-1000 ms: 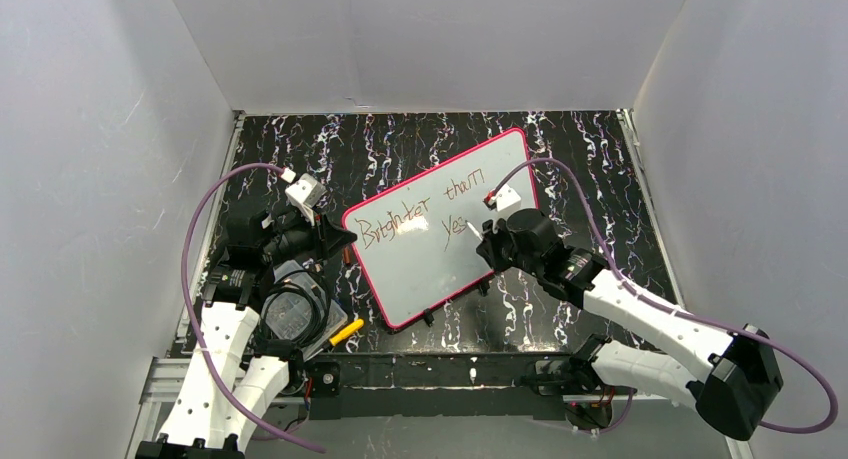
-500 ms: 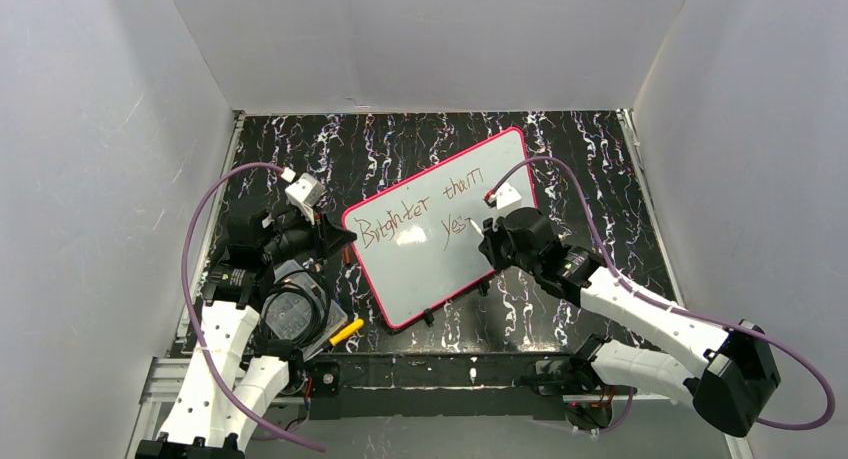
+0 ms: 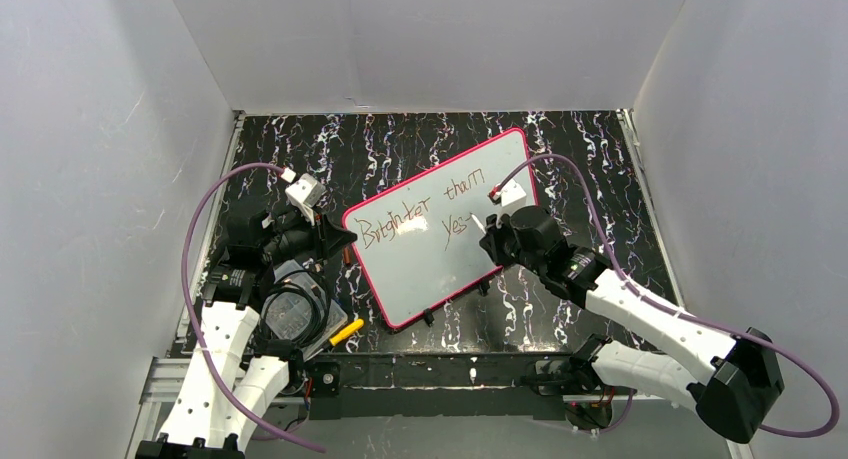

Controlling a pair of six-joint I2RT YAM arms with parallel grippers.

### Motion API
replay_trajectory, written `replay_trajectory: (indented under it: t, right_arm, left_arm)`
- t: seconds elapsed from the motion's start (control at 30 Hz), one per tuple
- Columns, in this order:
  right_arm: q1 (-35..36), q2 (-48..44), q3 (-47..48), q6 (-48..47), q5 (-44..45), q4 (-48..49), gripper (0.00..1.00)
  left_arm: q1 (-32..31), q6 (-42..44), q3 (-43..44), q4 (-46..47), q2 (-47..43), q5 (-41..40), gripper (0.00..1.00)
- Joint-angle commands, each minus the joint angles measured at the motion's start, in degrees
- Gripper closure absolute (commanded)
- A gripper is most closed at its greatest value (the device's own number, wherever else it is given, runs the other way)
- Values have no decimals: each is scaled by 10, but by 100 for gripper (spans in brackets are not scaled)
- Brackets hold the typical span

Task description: Write a sentence on the whiteboard

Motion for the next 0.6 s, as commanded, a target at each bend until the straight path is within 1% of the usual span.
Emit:
replay_trajectory:
  t: [0.0, 0.27, 0.57]
  right_arm:
    - [-3, 5, 37, -17, -3, 39, 99]
    - [-2, 31, 42, -19, -7, 33, 99]
    - [-2, 10, -5, 23, -25, 6, 99]
  left_arm:
    - [-3, 48, -10, -6, -2, -7, 100]
    - [-3, 47, -10, -6, -2, -7, 100]
    - [-3, 47, -11, -5, -4, -4, 100]
